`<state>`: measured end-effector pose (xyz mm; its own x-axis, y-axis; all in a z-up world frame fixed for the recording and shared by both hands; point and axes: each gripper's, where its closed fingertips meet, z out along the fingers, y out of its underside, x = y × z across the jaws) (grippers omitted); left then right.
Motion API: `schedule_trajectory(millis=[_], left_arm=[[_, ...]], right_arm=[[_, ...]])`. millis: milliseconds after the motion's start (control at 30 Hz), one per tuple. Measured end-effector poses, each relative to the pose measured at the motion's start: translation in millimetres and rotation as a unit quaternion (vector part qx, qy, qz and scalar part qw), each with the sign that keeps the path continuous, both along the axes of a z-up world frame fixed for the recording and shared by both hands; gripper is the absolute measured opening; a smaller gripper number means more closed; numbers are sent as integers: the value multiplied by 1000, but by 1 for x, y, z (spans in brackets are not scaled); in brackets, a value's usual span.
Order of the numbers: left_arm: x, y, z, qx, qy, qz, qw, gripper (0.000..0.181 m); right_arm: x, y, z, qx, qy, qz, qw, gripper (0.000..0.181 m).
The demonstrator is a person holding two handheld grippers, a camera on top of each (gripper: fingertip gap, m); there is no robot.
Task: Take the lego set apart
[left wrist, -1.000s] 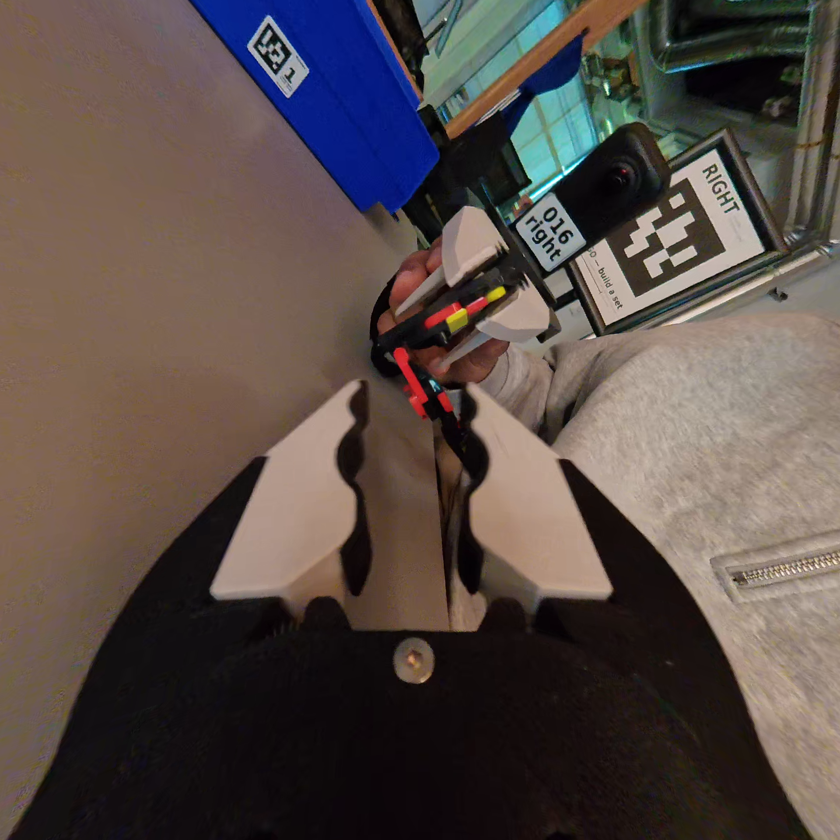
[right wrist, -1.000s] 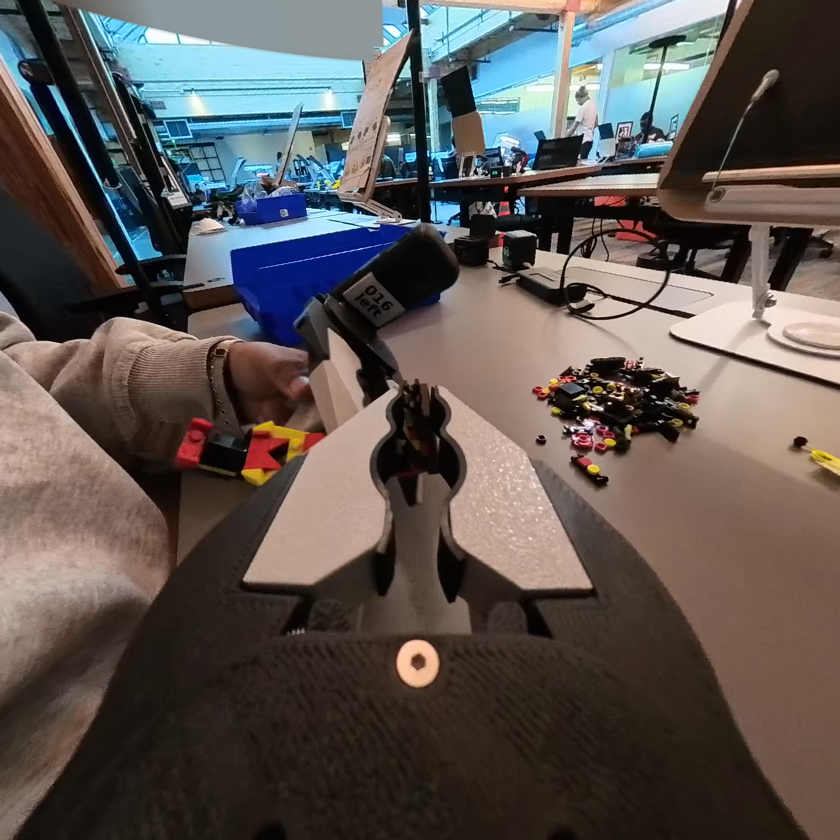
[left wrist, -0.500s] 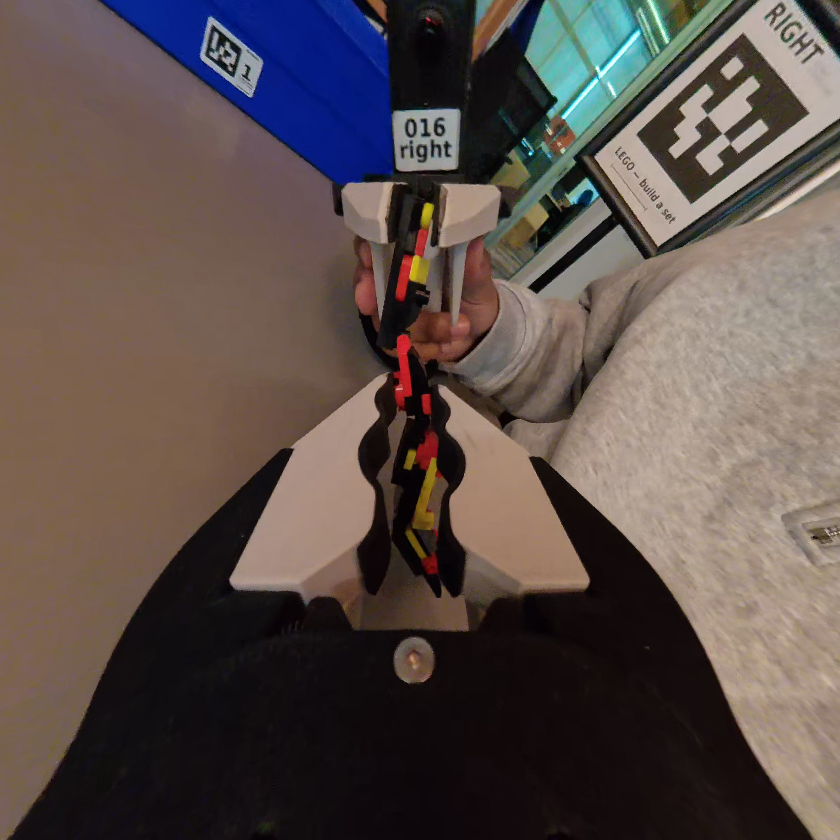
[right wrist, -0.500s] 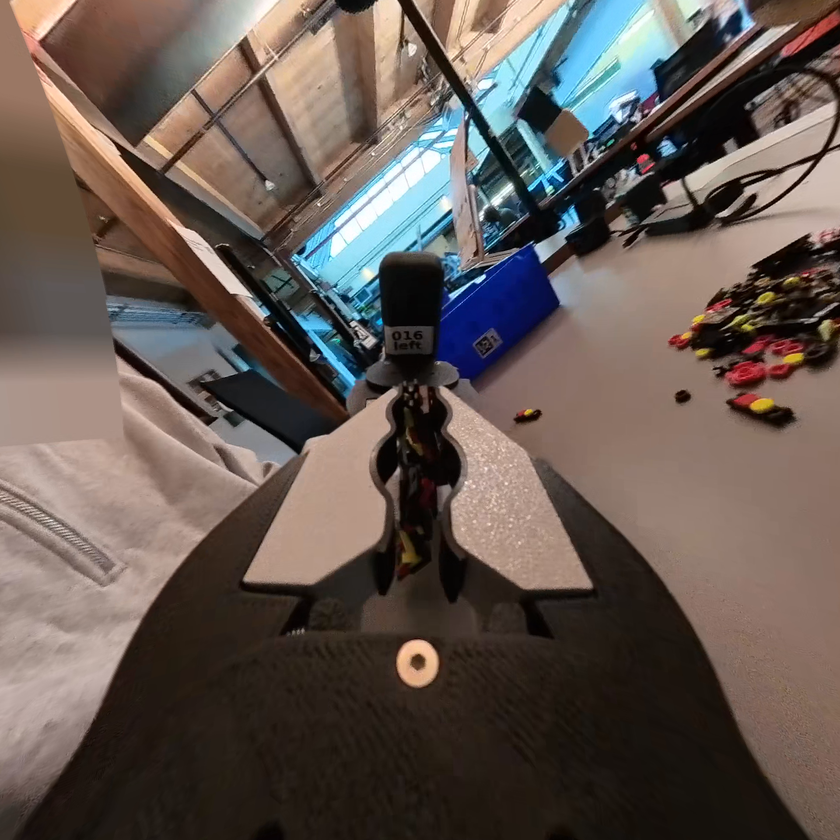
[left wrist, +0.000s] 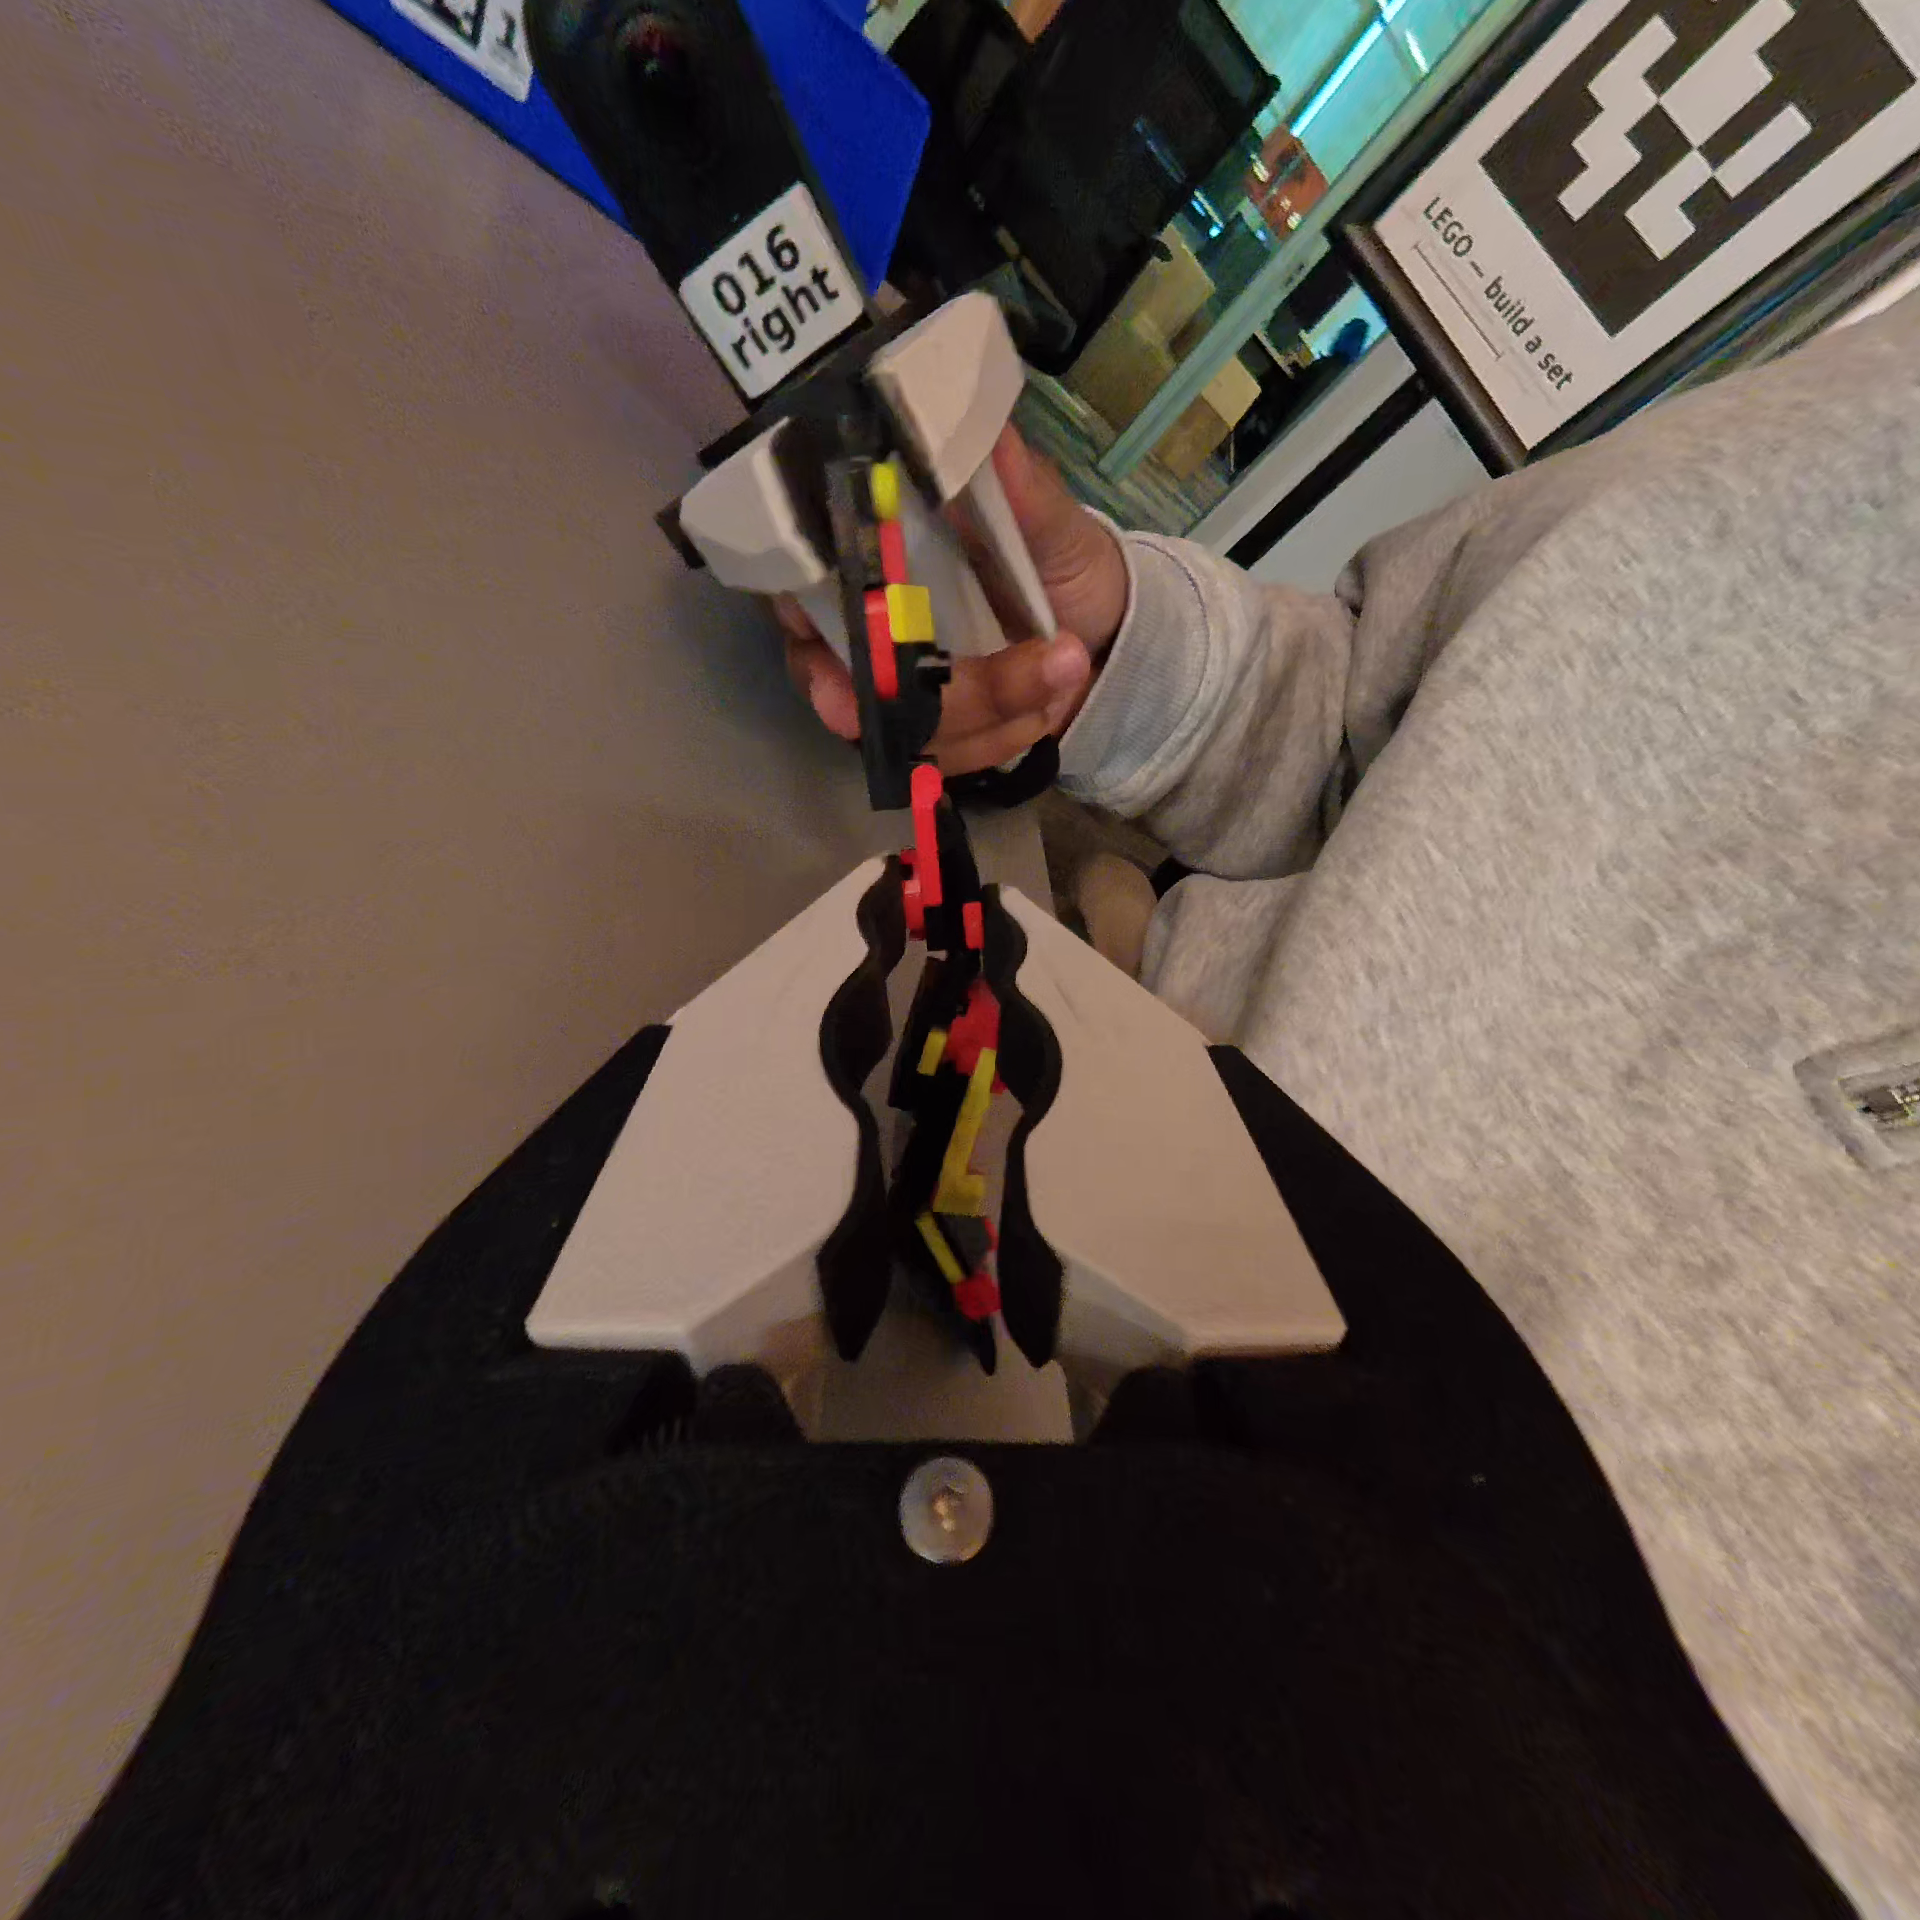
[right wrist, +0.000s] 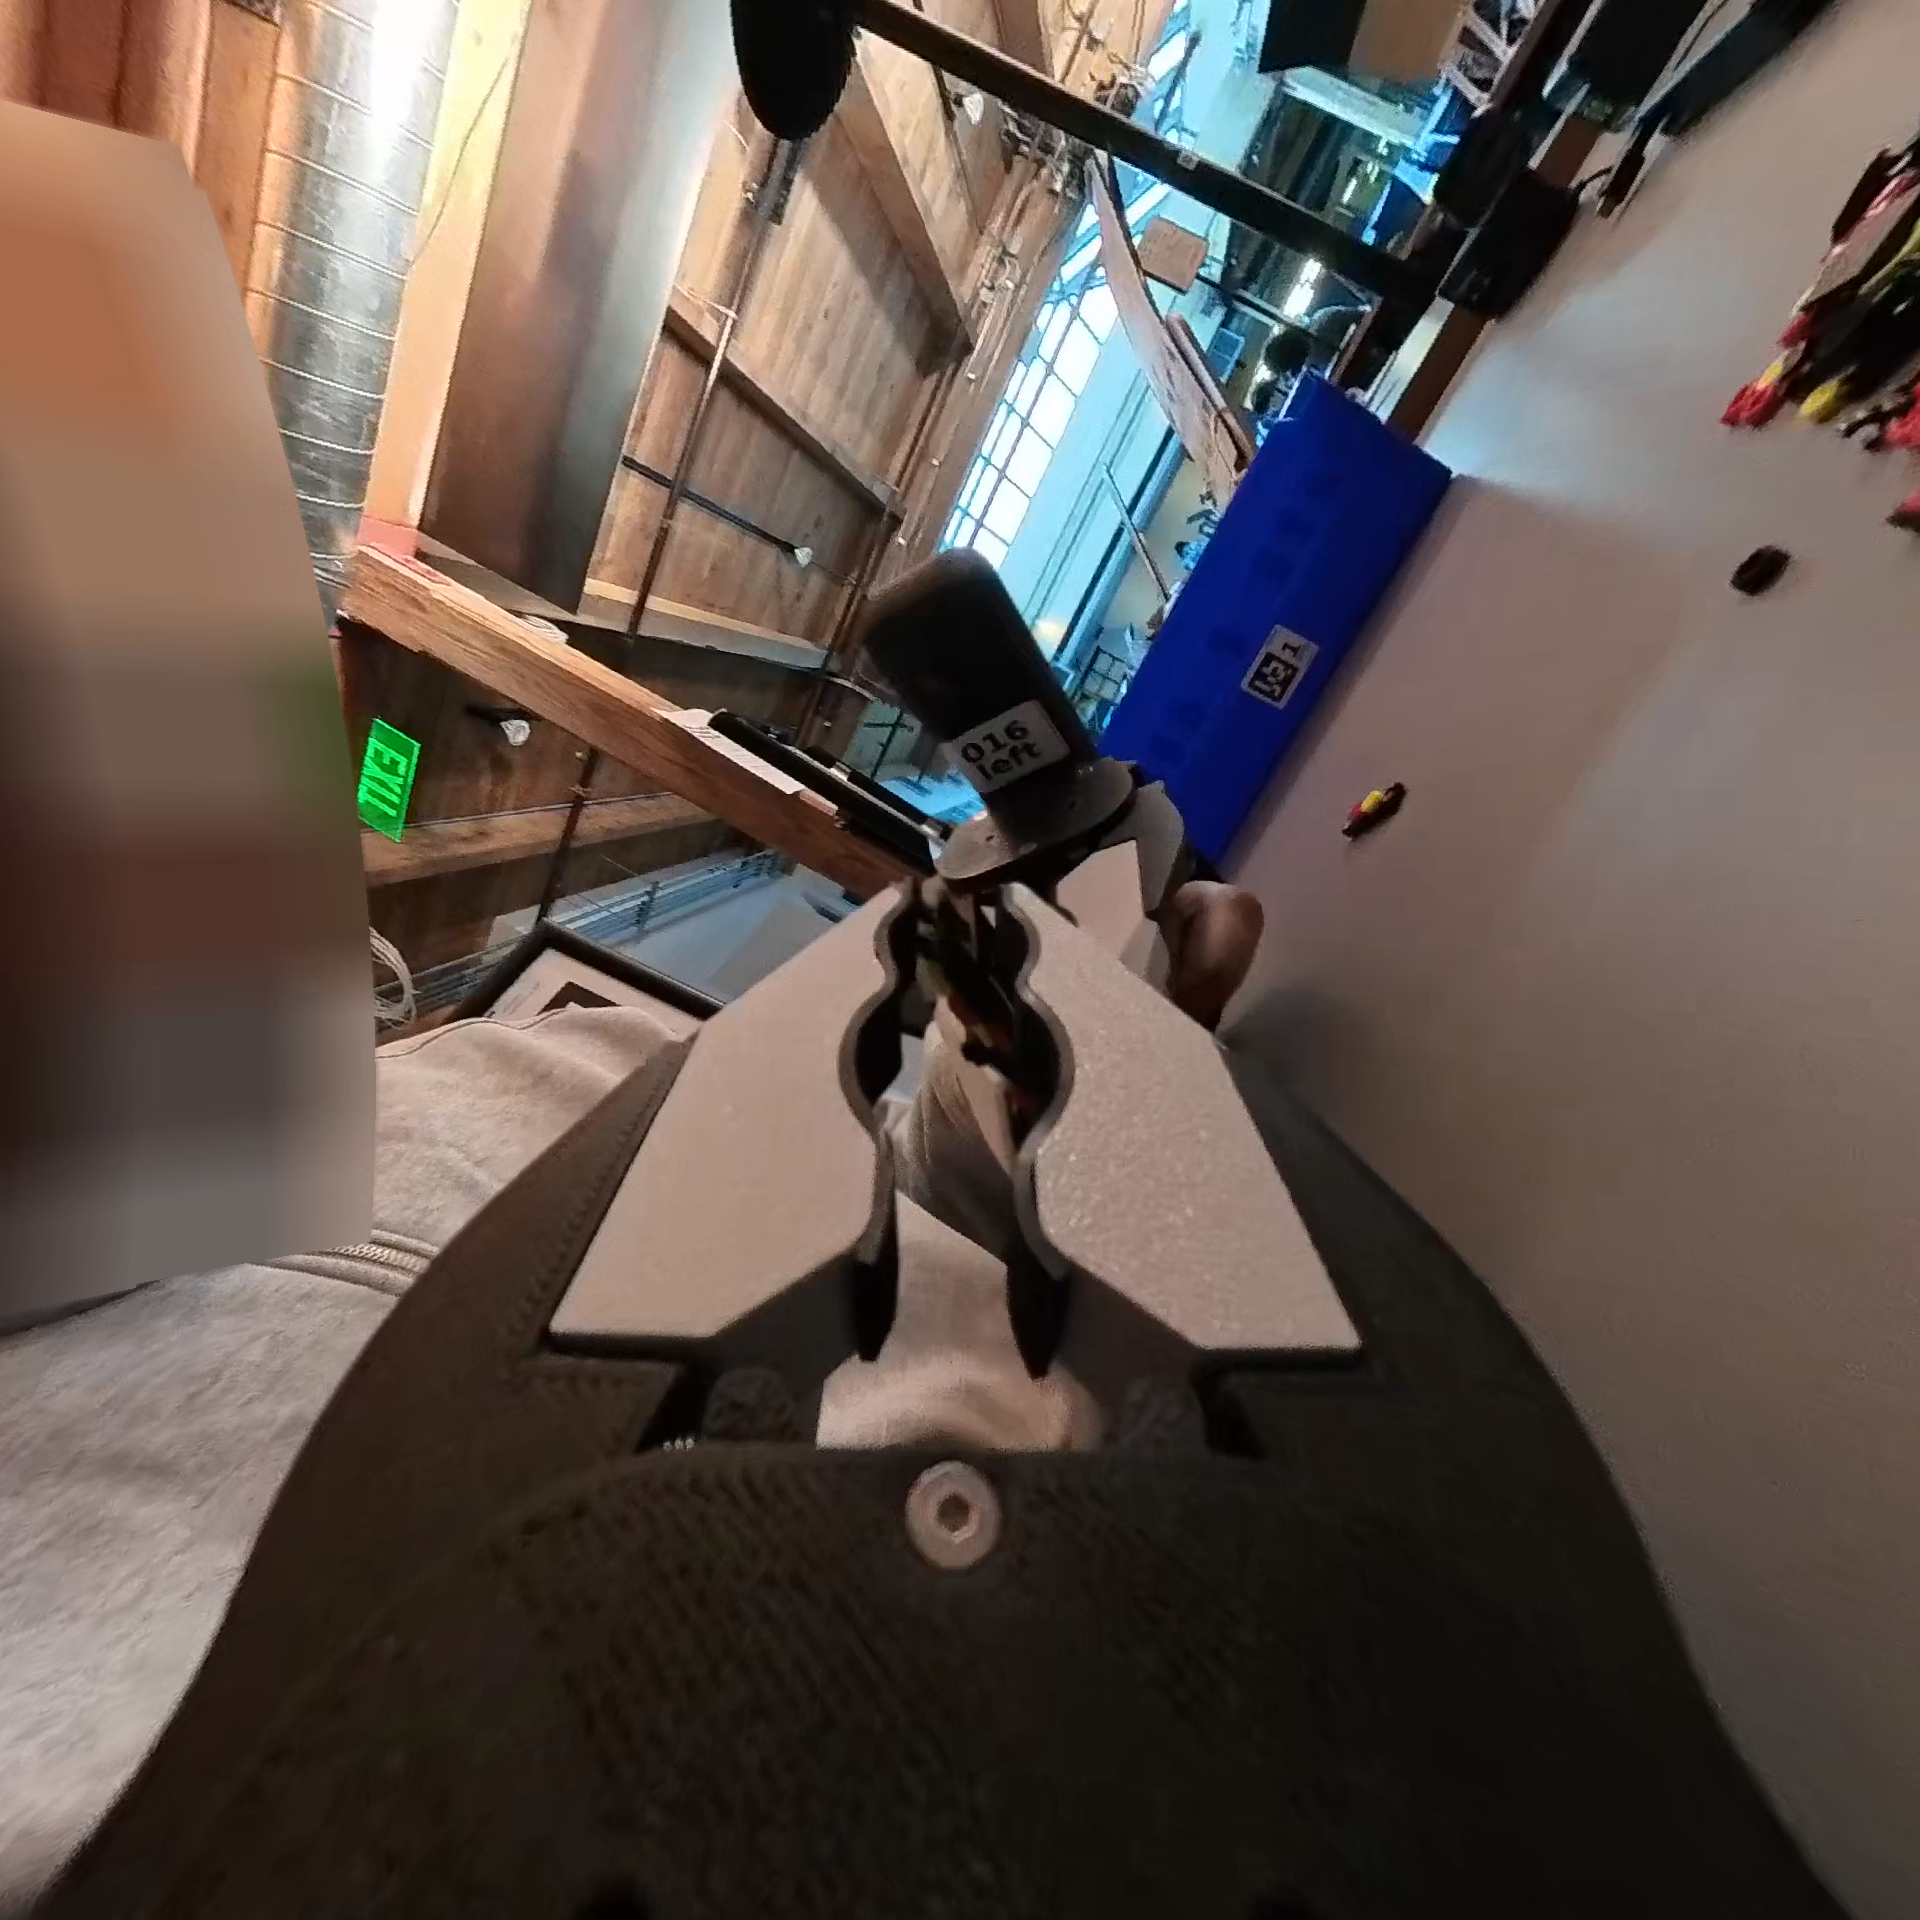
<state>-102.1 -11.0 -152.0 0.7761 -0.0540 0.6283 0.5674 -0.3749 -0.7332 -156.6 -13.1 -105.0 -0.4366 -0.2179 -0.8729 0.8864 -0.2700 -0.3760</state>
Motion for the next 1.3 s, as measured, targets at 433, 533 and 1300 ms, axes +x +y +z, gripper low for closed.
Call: schedule_trajectory(millis=[433, 533, 1300], left_arm=[[0, -26, -35, -144, -96, -10, 985, 15], [-5, -31, -49, -193, -62, 6, 979, 18], [-31, -52, -41, -264, 122, 69, 954, 42]], right_arm=[[-15, 18, -15, 222, 217, -99, 946, 23], [-7, 6, -24, 275, 256, -82, 923, 23], [-3, -2, -36, 322, 267, -62, 906, 23]])
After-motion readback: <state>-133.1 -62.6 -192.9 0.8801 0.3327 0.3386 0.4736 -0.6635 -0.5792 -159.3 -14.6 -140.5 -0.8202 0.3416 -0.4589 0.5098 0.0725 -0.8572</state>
